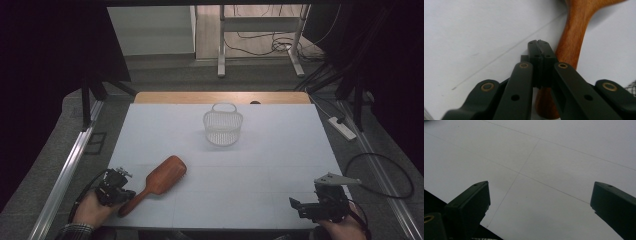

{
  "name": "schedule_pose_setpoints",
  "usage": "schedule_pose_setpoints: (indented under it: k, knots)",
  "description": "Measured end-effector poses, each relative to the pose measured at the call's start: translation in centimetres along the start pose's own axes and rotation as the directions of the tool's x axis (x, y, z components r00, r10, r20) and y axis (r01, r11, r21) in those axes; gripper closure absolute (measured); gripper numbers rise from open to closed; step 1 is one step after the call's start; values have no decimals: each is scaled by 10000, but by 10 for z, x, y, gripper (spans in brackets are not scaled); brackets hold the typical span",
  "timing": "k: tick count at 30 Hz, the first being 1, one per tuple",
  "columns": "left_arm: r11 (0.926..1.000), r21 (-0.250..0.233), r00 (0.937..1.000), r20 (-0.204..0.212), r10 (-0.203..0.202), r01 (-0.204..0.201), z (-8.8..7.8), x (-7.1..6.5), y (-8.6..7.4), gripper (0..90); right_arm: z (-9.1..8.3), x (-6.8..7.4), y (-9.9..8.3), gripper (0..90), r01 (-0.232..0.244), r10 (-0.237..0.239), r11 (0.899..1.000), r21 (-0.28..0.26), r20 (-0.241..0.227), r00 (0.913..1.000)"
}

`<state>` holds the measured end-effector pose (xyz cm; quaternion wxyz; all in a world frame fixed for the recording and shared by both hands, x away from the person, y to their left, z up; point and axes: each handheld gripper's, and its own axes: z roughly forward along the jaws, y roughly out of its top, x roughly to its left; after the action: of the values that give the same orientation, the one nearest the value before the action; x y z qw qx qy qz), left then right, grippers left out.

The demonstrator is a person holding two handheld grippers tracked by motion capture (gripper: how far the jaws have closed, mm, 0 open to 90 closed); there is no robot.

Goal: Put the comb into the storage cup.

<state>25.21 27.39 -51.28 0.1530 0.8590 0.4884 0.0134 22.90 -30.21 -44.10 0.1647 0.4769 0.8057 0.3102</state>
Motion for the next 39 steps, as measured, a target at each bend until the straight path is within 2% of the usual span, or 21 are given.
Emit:
schedule_pose_setpoints:
  k: [4,9,18,23,28,34,39]
  knots:
    - [9999,-68,9999,-35,-128,128,0,1,0,892,0,0,0,30,18,-18,10000,1,1,10000]
    - [9964,-743,9991,-35,-422,418,-9,4,-2,891,0,0,0,30,0,0,10000,-7,-1,10000]
    - [9875,-1500,9987,-42,-499,487,-22,2,-8,814,0,0,0,30,-16,16,10000,-14,18,10000]
    - [9833,-1746,9986,-46,-526,510,-29,0,-11,777,0,0,0,30,-12,12,10000,-14,25,10000]
    - [9782,-1995,9980,-124,-620,583,-34,-2,-16,678,0,0,0,30,-12,12,10000,-13,29,10000]
    - [9681,-2404,9972,-54,-745,710,-43,-5,-23,585,0,0,0,30,-6,6,10000,-3,28,10000]
    - [9619,-2626,9963,-181,-841,765,-47,-7,-25,421,0,0,0,30,5,-5,10000,20,27,10000]
